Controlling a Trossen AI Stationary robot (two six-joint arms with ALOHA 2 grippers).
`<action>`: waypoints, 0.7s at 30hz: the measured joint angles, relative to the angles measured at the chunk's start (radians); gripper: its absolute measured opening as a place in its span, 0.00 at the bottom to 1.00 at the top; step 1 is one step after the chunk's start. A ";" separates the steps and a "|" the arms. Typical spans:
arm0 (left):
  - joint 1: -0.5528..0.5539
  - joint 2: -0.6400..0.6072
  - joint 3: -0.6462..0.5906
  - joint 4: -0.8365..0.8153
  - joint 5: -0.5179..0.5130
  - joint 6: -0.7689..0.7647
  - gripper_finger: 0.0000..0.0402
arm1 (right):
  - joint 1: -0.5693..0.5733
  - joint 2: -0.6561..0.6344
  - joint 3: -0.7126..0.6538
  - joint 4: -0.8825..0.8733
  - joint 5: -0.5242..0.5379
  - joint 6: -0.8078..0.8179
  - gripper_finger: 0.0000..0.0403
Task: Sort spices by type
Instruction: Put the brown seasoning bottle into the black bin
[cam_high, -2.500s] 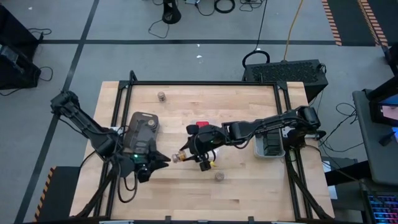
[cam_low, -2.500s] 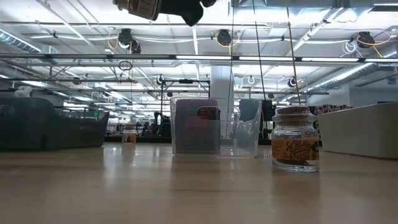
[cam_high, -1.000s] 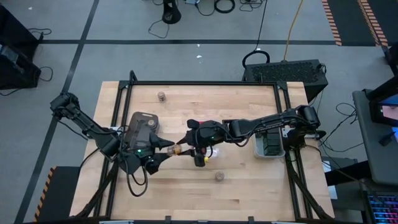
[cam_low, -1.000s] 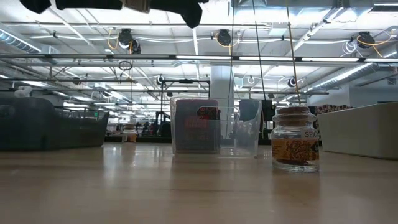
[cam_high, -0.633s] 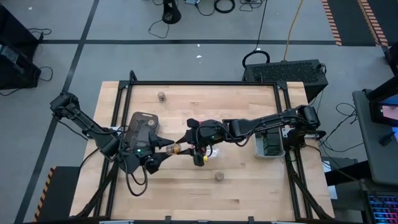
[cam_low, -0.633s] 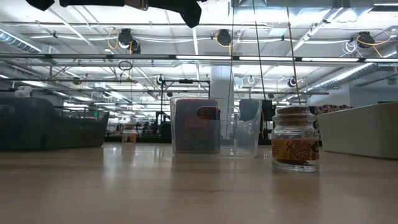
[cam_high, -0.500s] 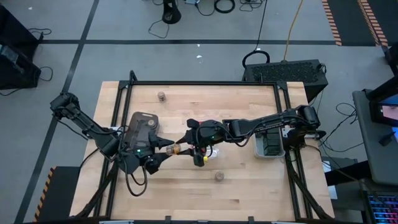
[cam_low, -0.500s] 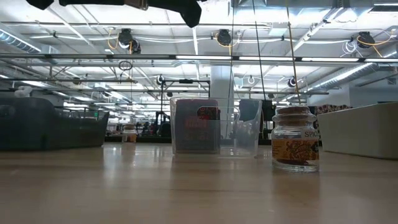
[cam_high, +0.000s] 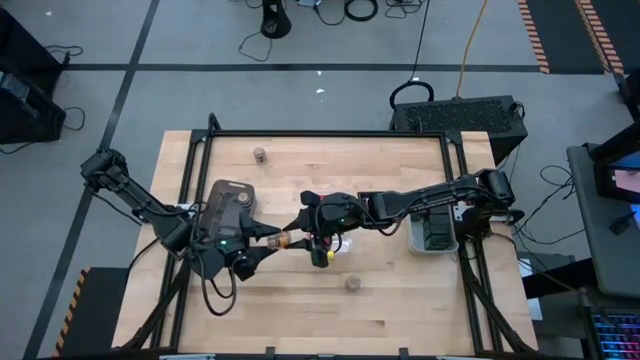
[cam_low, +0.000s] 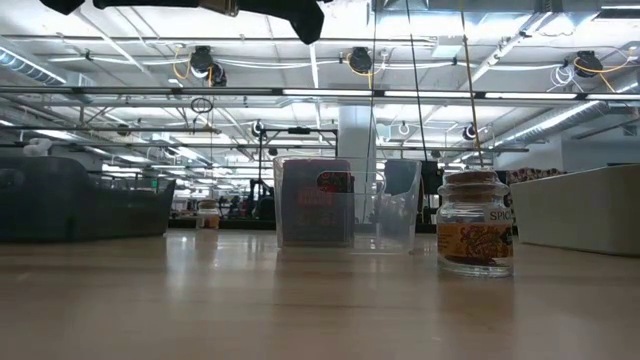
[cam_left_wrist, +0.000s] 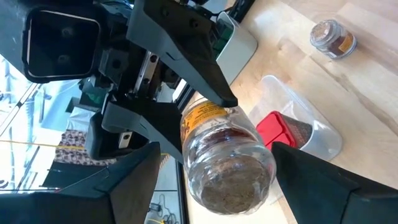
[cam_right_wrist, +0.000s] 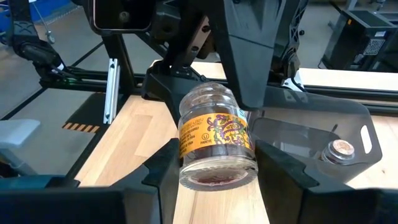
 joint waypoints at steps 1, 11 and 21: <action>0.000 0.000 0.000 0.000 0.000 0.000 0.77 | 0.000 0.000 0.000 0.000 0.000 0.000 0.39; 0.000 0.000 0.000 0.000 0.004 0.000 0.63 | 0.000 0.000 0.000 0.001 0.000 -0.004 0.39; 0.000 0.000 0.000 -0.001 0.006 0.000 0.51 | 0.000 0.000 0.000 0.001 0.000 -0.004 0.39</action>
